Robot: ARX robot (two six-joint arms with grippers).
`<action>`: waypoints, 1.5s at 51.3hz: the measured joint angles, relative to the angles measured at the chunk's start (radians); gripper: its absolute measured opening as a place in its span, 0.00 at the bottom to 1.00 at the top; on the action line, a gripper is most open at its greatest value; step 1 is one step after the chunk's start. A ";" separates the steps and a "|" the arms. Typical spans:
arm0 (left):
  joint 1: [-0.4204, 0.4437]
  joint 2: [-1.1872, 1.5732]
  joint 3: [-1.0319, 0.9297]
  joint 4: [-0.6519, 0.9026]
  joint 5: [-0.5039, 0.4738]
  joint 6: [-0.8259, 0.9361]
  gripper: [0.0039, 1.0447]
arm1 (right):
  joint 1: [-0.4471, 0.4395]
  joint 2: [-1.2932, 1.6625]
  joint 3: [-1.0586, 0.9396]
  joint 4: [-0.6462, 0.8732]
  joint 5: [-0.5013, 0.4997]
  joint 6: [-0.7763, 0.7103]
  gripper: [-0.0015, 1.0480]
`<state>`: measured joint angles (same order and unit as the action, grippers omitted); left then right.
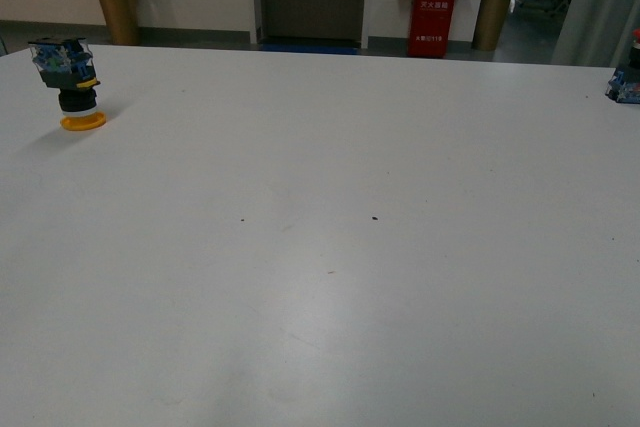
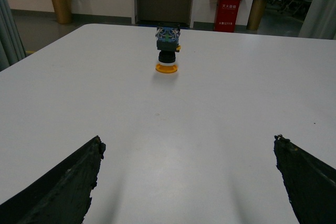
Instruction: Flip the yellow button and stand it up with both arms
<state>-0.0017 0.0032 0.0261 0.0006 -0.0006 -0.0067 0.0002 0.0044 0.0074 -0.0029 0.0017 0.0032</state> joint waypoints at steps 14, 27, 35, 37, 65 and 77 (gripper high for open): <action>0.000 0.000 0.000 0.000 0.000 0.000 0.94 | 0.000 0.000 0.000 0.000 0.000 0.000 0.93; 0.000 0.000 0.000 0.000 0.000 0.000 0.94 | 0.000 0.000 0.000 0.000 0.000 0.000 0.93; 0.000 0.000 0.000 0.000 0.000 0.000 0.94 | 0.000 0.000 0.000 0.000 0.000 0.000 0.93; 0.000 0.000 0.000 0.000 0.000 0.000 0.94 | 0.000 0.000 0.000 0.000 0.000 0.000 0.93; 0.000 0.000 0.000 0.000 0.000 0.000 0.94 | 0.000 0.000 0.000 0.000 0.000 0.000 0.93; 0.000 0.000 0.000 0.000 0.000 0.000 0.94 | 0.000 0.000 0.000 0.000 0.000 0.000 0.93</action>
<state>-0.0017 0.0032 0.0261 0.0006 -0.0006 -0.0067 0.0002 0.0044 0.0074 -0.0029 0.0017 0.0032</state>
